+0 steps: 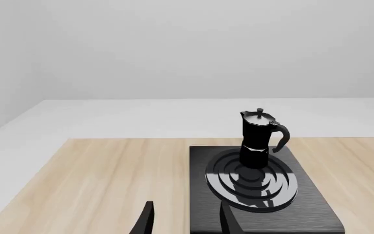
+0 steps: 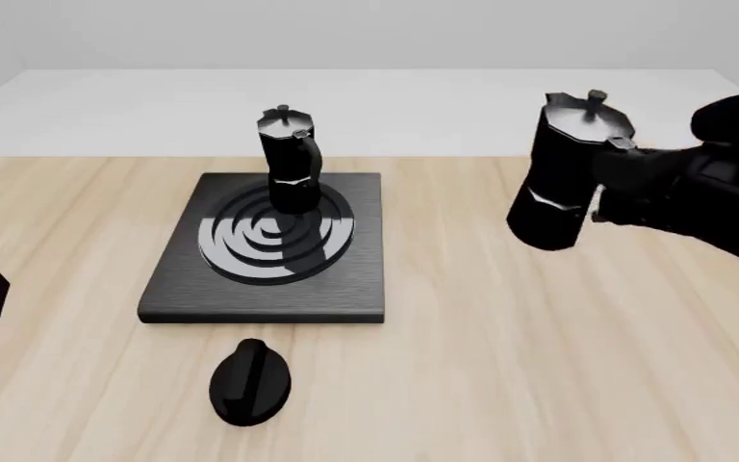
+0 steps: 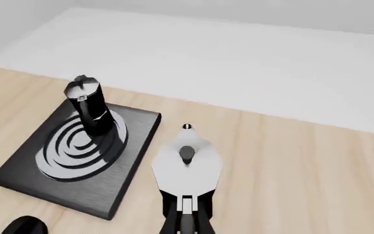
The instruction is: Put both moka pots on the stove.
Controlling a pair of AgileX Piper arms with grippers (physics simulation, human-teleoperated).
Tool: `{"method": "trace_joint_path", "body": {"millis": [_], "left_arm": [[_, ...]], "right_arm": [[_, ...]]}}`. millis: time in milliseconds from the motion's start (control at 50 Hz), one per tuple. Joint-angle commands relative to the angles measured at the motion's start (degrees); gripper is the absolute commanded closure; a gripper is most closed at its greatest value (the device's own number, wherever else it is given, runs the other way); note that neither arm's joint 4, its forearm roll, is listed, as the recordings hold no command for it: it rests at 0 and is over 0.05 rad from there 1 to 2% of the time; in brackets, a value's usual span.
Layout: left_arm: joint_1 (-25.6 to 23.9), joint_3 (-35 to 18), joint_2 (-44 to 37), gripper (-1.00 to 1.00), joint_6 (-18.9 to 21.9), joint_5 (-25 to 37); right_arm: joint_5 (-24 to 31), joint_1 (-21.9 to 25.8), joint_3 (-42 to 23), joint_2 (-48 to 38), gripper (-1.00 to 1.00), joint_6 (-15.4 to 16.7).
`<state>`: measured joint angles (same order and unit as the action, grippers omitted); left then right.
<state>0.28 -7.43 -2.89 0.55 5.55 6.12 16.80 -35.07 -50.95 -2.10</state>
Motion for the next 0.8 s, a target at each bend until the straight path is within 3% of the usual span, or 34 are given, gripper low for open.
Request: {"method": "trace_joint_path", "body": {"millis": [20, 340, 620, 800], "left_arm": [[0.0, 0.0, 0.0, -1.00, 0.0, 0.0], [0.0, 0.0, 0.0, -1.00, 0.0, 0.0], [0.0, 0.0, 0.0, -1.00, 0.0, 0.0], [0.0, 0.0, 0.0, -1.00, 0.0, 0.0]], "right_arm": [[1.1, 9.9, -7.3, -0.6, 1.00, 1.2], [-0.2, 23.1, -15.7, -8.0, 1.00, 1.6], [-4.0, 30.9, -21.2, -18.9, 1.00, 2.0], [-4.9, 32.9, -24.3, -23.3, 1.00, 1.7]]}}
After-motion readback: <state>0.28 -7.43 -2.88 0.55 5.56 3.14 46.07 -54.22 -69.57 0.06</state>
